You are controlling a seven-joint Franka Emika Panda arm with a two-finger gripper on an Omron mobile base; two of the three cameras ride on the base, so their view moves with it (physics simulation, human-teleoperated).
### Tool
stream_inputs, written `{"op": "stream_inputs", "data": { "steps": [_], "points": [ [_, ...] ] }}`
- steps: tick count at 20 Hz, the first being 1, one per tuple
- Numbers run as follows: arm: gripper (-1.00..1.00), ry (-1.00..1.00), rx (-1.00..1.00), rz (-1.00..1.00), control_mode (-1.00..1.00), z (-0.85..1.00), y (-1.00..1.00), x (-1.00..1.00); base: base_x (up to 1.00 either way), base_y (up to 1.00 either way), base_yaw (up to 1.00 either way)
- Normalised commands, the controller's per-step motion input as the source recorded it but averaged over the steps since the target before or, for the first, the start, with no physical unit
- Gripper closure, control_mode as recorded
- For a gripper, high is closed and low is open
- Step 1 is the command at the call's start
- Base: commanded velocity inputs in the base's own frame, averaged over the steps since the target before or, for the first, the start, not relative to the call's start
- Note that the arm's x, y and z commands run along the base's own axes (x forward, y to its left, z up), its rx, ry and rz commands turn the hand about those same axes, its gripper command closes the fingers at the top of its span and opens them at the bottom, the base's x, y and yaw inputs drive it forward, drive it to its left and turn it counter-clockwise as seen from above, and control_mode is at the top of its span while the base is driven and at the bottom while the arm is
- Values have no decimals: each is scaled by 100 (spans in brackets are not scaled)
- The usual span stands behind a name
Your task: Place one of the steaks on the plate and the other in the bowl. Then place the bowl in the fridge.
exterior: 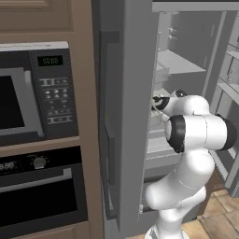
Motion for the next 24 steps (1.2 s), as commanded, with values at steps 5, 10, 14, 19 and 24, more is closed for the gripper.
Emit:
{"op": "stream_inputs", "data": {
  "steps": [5,10,14,19,24],
  "points": [
    [100,-1,-1,0,-100,-13,0,49,0,0,0],
    [100,-2,0,0,-100,-1,0,33,0,0,0],
    [100,0,0,0,-100,0,0,18,0,0,0],
    [-100,0,0,1,-100,-4,0,11,0,0,0],
    [-100,0,0,0,-100,0,0,0,0,0,0]
  ]
}}
